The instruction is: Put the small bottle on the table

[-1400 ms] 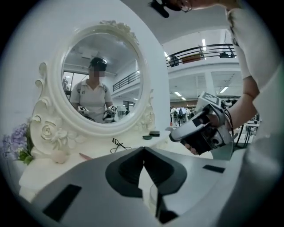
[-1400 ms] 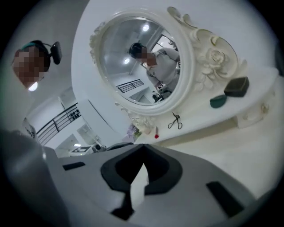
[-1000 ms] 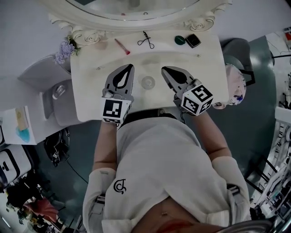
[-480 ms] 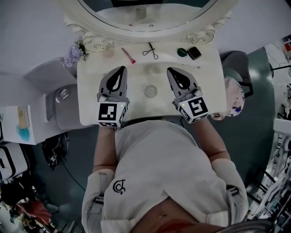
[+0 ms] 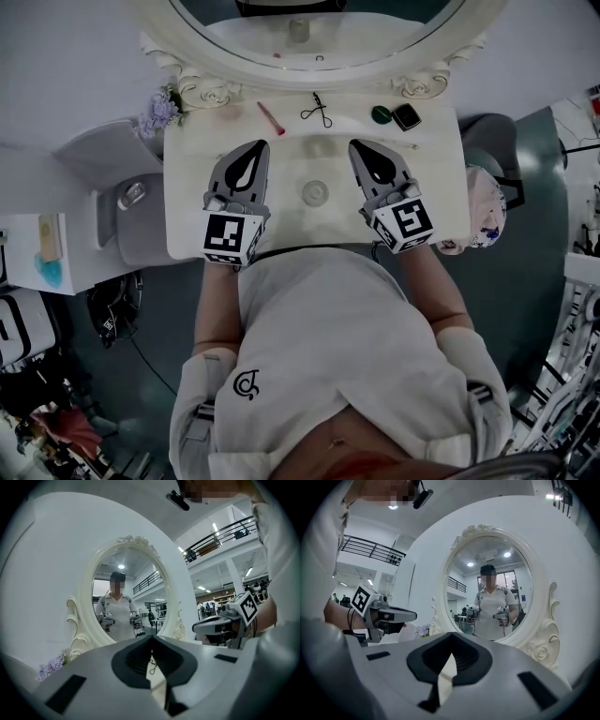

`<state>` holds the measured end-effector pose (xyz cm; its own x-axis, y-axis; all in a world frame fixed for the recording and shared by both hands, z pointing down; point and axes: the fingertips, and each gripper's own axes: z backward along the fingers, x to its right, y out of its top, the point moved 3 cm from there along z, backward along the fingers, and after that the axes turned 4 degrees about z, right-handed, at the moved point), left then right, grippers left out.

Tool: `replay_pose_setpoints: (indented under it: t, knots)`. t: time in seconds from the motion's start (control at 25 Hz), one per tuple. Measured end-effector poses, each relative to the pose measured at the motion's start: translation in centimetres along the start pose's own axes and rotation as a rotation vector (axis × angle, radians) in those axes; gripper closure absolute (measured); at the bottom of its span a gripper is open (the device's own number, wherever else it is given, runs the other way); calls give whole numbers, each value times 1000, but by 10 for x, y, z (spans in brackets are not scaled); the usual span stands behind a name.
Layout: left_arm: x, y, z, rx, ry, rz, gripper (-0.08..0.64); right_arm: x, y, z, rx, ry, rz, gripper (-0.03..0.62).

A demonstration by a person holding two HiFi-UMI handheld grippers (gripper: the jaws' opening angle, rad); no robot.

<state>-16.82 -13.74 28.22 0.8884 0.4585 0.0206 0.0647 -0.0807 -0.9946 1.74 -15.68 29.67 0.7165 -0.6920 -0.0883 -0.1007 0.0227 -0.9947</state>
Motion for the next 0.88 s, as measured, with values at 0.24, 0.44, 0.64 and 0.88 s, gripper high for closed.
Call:
replay_pose_setpoints:
  t: [0.24, 0.44, 0.64, 0.88]
  knots:
    - [3, 1, -3, -4, -25, -15, 546, -1, 5, -2, 12, 7, 34, 589]
    - [3, 0, -1, 9, -30, 0, 546, -5, 6, -2, 21, 14, 40, 589]
    - [4, -1, -3, 4, -39, -2, 546, -3, 6, -4, 23, 11, 33, 589]
    - [3, -2, -4, -5, -48, -25, 546, 1, 2, -7, 14, -2, 0, 589]
